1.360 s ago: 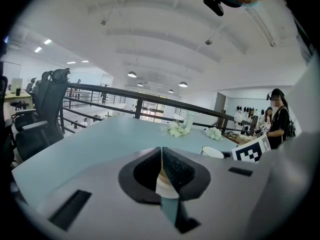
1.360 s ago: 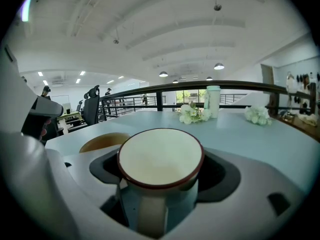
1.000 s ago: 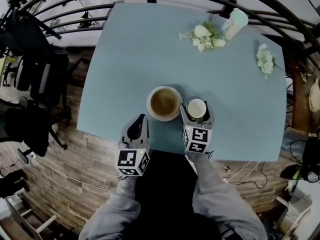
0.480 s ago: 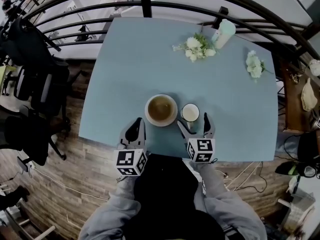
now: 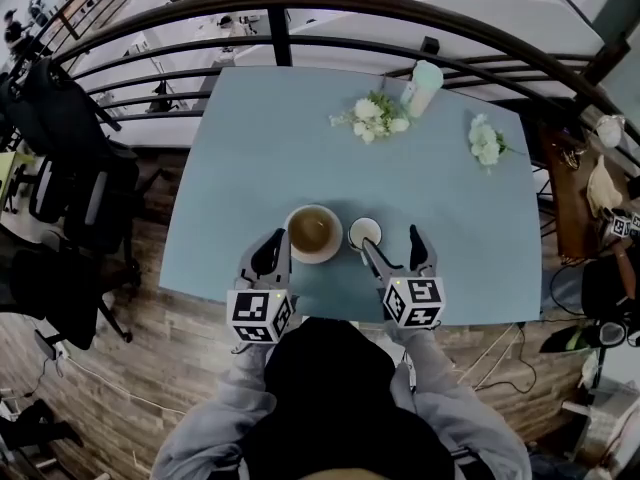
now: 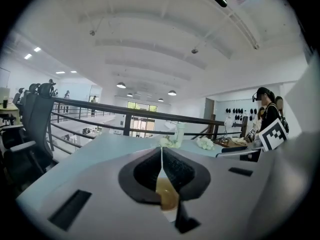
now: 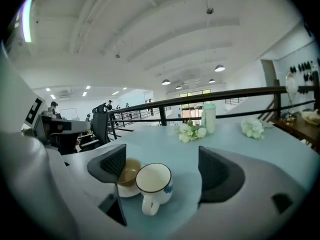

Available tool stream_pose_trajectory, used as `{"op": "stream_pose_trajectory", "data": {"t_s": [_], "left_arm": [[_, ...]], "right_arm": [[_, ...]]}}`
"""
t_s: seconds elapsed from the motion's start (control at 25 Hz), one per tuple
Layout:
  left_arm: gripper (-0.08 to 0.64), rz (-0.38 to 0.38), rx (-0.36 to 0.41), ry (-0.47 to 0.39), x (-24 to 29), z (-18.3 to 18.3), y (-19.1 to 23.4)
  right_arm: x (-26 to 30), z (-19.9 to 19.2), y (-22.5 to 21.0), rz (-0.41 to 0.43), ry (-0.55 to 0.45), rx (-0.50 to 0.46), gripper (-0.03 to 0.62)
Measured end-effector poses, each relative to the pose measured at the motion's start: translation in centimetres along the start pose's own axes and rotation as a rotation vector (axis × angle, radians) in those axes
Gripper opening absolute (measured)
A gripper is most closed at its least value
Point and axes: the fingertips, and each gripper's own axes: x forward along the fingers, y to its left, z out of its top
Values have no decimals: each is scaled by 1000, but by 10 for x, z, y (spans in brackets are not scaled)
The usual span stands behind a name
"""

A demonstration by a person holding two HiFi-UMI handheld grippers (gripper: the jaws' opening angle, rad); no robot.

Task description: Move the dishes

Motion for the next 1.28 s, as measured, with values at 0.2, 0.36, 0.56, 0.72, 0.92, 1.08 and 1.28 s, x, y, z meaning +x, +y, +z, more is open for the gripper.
{"op": "stream_pose_trajectory", "data": {"t_s": [0.2, 0.36, 0.56, 0.72, 0.92, 1.08, 1.28], "left_arm": [[21, -41, 43, -43, 3, 20, -7], [21, -45, 41, -68, 6, 29, -4], [21, -49, 62, -81, 5, 41, 8], [21, -65, 48, -113, 1, 56, 13], [21, -75, 63, -127, -3, 62, 18], [21, -54, 57, -109, -6, 57, 25], [21, -39, 54, -88, -7, 49, 28]], "right_arm": [[-11, 30, -3, -11, -78, 35, 415], [-28, 52, -13, -33, -126, 34, 328], [-56, 78, -34, -128, -219, 66, 107], [-75, 92, -52, -194, -283, 90, 8], [-80, 87, -63, -203, -269, 108, 6], [-78, 79, -63, -211, -232, 69, 6], [-72, 74, -61, -197, -212, 63, 6]]}}
